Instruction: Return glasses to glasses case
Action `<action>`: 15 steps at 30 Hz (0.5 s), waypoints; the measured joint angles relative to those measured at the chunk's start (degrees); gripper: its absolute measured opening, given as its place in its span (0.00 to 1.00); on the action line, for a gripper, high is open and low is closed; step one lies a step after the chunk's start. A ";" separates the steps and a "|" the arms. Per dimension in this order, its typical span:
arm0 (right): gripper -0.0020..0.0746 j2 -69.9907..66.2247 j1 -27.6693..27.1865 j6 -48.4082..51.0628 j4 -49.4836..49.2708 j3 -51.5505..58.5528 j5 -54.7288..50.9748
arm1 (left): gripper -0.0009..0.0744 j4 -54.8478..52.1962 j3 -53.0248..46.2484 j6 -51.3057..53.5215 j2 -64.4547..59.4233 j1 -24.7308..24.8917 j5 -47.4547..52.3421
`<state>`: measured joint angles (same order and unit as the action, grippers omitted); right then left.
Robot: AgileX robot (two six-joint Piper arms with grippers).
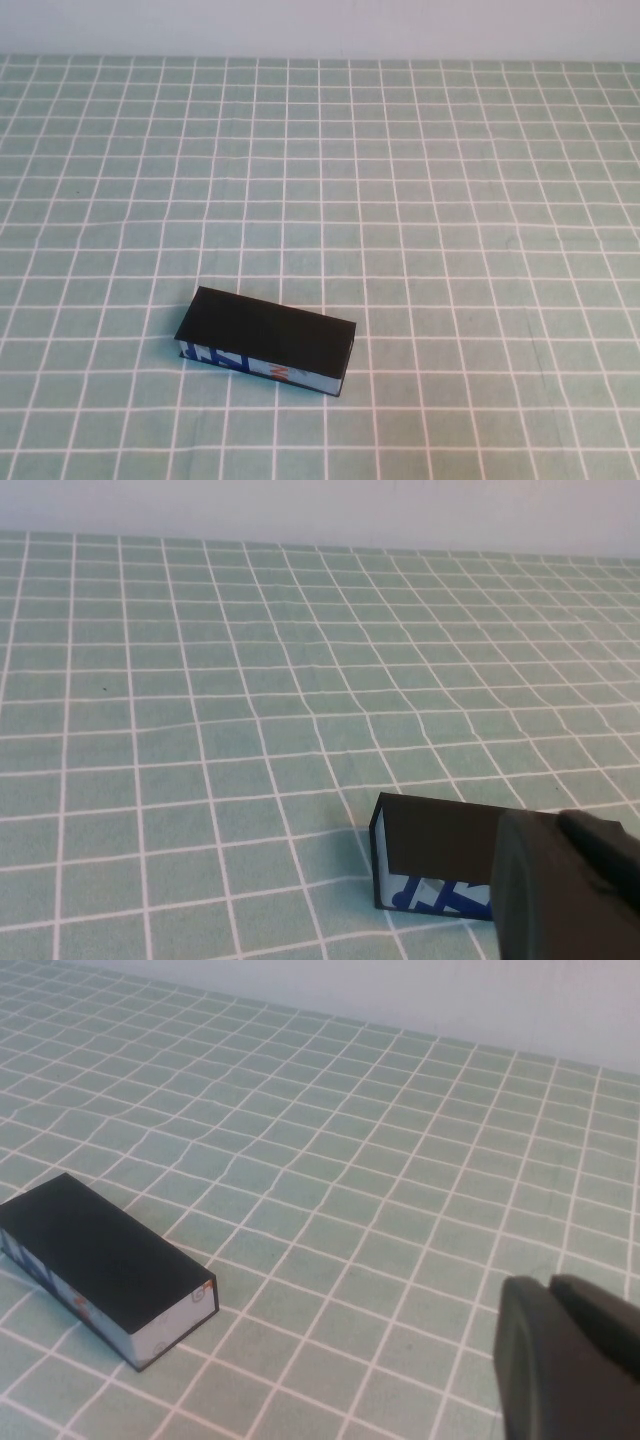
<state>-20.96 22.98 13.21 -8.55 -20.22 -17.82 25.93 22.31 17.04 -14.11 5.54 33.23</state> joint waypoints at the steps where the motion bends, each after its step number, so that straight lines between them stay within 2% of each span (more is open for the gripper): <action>1: 0.01 0.00 0.00 0.00 0.00 0.00 0.00 | 0.01 0.00 0.00 0.00 0.00 0.00 0.00; 9: 0.01 0.00 0.00 0.00 0.00 0.00 0.00 | 0.01 0.00 0.00 0.00 0.31 0.00 0.00; 15: 0.01 0.00 0.00 0.00 0.00 0.00 0.00 | 0.01 0.00 -2.25 0.00 7.29 0.00 -0.75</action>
<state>-20.96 22.98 13.21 -8.55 -20.22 -17.82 25.93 20.07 17.04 -6.82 5.54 32.48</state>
